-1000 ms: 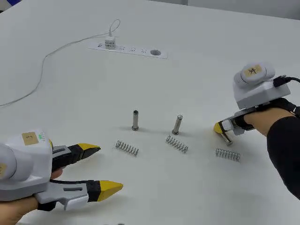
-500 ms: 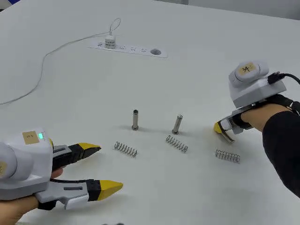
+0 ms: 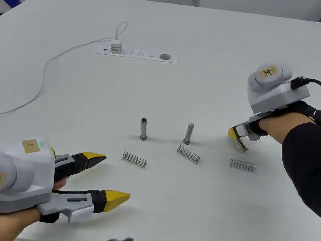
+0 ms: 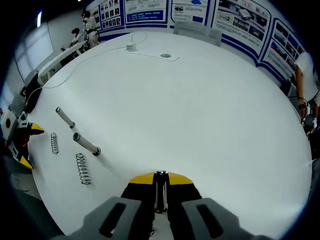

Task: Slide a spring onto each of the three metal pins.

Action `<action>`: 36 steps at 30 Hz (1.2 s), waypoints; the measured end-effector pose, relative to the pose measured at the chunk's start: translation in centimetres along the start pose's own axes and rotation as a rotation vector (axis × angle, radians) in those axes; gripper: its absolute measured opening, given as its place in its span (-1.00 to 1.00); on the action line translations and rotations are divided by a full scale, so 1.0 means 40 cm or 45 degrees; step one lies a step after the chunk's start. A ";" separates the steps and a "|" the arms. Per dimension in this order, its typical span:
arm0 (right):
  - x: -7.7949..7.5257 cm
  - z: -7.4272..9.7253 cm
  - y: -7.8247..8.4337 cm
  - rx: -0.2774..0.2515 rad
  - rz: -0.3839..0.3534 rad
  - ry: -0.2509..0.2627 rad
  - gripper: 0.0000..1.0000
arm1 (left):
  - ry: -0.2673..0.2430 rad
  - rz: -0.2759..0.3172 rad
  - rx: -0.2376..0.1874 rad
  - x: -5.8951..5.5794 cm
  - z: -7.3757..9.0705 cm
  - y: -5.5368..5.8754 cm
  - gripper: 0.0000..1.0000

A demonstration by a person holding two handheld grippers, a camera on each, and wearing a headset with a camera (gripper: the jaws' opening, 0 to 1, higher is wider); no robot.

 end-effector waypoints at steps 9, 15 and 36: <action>-0.002 0.031 -0.009 -0.052 -0.022 0.013 -0.83 | -0.002 -0.008 -0.003 -0.004 0.005 -0.005 0.24; -0.004 0.044 -0.012 -0.076 -0.028 0.019 -0.83 | -0.001 -0.019 -0.004 -0.004 0.004 -0.010 0.24; -0.009 0.089 0.015 -0.159 -0.047 0.041 -0.82 | -0.009 -0.036 -0.008 -0.010 0.012 -0.022 0.24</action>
Point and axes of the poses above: the centre of the closed fingertips' face, and the gripper's own axes: z roughly backward along the fingers, x roughly to its left, y roughly out of its underside, the point moved 3 cm from there along z, roughly backward along the fingers
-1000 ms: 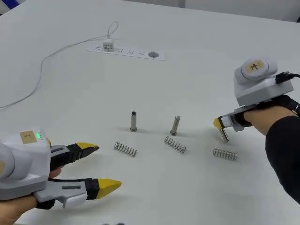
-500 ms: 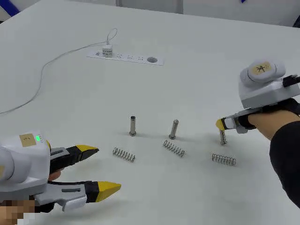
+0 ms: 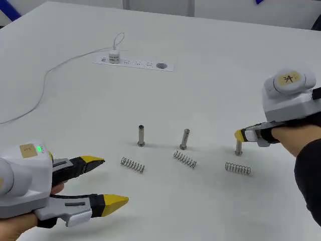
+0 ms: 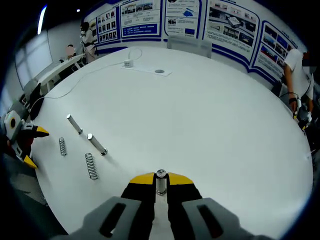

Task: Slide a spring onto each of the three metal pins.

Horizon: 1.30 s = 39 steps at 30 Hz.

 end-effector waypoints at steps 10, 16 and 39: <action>-0.005 0.011 0.013 -0.020 -0.021 0.000 -0.82 | 0.002 -0.005 0.000 -0.004 0.000 -0.003 0.24; -0.007 0.015 0.018 -0.025 -0.034 -0.005 -0.82 | -0.001 -0.007 -0.004 -0.004 0.003 -0.007 0.24; -0.009 0.017 0.026 -0.023 -0.005 0.006 -0.81 | -0.003 -0.005 -0.011 -0.002 0.005 -0.005 0.24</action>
Point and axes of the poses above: the centre of the closed fingertips' face, and the gripper's own axes: z roughly backward along the fingers, x roughly to its left, y roughly out of its underside, the point moved 3 cm from there along z, roughly backward along the fingers
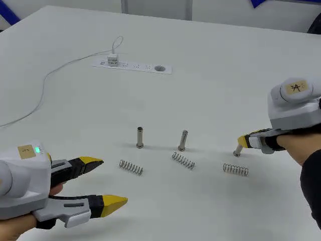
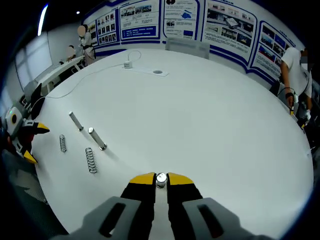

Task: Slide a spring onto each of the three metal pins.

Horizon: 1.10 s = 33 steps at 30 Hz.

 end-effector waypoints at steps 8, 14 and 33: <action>-0.004 0.007 -0.009 -0.020 0.016 0.006 -0.77 | 0.002 -0.005 0.000 -0.002 0.000 -0.002 0.24; -0.001 0.017 -0.015 -0.041 0.027 0.005 -0.72 | 0.000 -0.009 -0.001 -0.002 0.002 -0.005 0.25; 0.010 0.085 -0.005 -0.138 0.068 -0.026 -0.68 | 0.000 -0.018 -0.007 -0.008 0.004 -0.014 0.24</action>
Point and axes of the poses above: the centre of the closed fingertips' face, and the gripper's own axes: z roughly backward along the fingers, x roughly to its left, y roughly out of its underside, the point moved 3 cm from there along z, roughly backward along the fingers
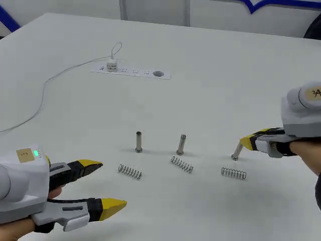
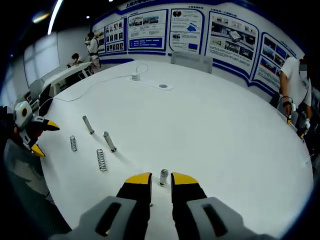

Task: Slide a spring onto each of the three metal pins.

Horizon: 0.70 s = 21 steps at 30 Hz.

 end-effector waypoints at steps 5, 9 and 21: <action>0.006 0.010 0.014 -0.007 0.010 -0.019 -0.68 | 0.000 0.000 0.001 0.000 -0.001 0.000 0.24; 0.015 0.014 0.023 -0.017 0.020 -0.046 -0.68 | 0.003 -0.002 0.002 0.000 -0.001 0.000 0.24; 0.056 -0.019 0.092 0.066 0.163 -0.228 -0.63 | 0.002 -0.002 0.002 0.001 -0.001 0.001 0.24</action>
Point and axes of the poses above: the centre of the closed fingertips' face, and the gripper's own axes: z roughly backward along the fingers, x roughly to its left, y roughly out of its underside, the point moved 3 cm from there along z, roughly backward along the fingers
